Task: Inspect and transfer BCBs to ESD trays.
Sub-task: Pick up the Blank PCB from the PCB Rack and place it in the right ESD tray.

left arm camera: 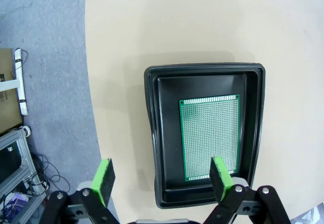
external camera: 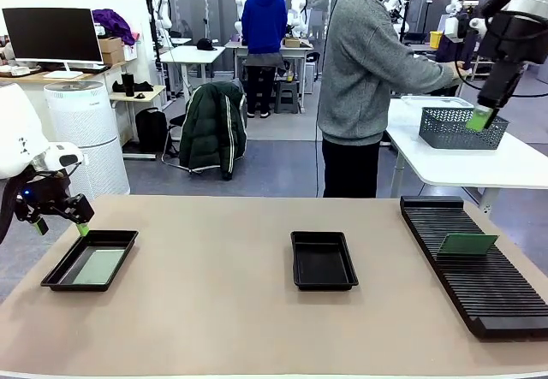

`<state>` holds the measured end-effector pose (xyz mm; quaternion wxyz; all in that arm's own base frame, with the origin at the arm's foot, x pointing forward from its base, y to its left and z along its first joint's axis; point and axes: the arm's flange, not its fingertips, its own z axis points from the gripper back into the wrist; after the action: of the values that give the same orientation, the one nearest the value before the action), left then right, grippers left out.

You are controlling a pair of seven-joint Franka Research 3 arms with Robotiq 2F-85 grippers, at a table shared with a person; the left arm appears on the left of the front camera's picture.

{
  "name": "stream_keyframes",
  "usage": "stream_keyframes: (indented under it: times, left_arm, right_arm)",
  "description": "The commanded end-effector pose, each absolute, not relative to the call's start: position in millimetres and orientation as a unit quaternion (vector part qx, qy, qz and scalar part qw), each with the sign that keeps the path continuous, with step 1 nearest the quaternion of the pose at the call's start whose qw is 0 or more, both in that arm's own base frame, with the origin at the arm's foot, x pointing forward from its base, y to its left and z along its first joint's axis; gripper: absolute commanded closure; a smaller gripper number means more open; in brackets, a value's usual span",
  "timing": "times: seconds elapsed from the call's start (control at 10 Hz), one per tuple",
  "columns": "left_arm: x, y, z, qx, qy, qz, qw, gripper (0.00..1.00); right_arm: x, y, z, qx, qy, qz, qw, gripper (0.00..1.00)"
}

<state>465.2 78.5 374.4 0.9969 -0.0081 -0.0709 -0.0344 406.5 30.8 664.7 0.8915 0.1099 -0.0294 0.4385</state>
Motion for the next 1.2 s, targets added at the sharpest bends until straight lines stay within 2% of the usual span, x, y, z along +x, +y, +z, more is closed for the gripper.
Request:
stream_keyframes:
  times: [0.0,0.8,1.1]
  left_arm:
    - [465.5,79.0,374.1,-0.009,-0.072,-0.034,0.997,0.0]
    - [465.5,79.0,374.1,-0.009,-0.072,-0.034,0.997,0.0]
    - [465.5,79.0,374.1,-0.009,-0.072,-0.034,0.997,0.0]
  right_arm:
    - [403.7,5.3,672.0,0.093,-0.043,0.494,0.864,0.0]
    - [406.7,-53.9,686.9,0.007,-0.06,0.657,0.751,0.0]
    - [411.0,-58.3,689.7,0.02,-0.049,0.709,0.703,0.0]
